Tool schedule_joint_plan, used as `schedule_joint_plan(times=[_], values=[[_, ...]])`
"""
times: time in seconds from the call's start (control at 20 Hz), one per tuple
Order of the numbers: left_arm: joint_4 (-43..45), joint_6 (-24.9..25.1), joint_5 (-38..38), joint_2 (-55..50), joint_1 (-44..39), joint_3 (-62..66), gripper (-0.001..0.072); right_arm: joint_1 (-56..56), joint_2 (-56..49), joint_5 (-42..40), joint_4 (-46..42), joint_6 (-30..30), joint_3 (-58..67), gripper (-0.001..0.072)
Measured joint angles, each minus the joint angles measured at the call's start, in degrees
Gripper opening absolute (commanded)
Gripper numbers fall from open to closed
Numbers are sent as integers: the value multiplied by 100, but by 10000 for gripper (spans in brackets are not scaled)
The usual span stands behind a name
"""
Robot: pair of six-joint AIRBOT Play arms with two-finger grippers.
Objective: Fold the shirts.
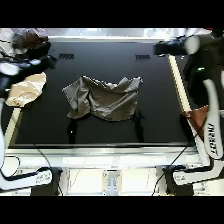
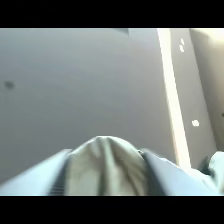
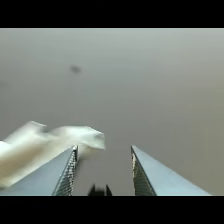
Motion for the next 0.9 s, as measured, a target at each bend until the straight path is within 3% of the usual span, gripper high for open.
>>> schedule_joint_plan(times=[0.2,0.35,0.45,0.5,0.55,0.7,0.9], values=[[155,0,-1130,1099,1261,-695,395,-1137,695,1346,232,-448,59,387],[44,-2,-1438,2041,2170,-2105,395,-1895,1462,1676,752,-699,-717,387],[-175,-2,-1528,2592,2621,-3169,419,-2295,2035,1552,1307,-791,-1773,387],[-437,-4,-1569,2815,2774,-3681,474,-2448,2293,1390,1624,-822,-2402,387],[-702,-2,-1600,2966,2870,-4116,577,-2573,2522,1176,1985,-833,-3110,387],[-1626,-7,-1587,3169,2988,-5189,595,-2765,2863,734,3289,-992,-5086,387],[-2295,116,-1425,2933,2763,-5807,592,-2848,2944,470,4931,-1753,-6677,387]])
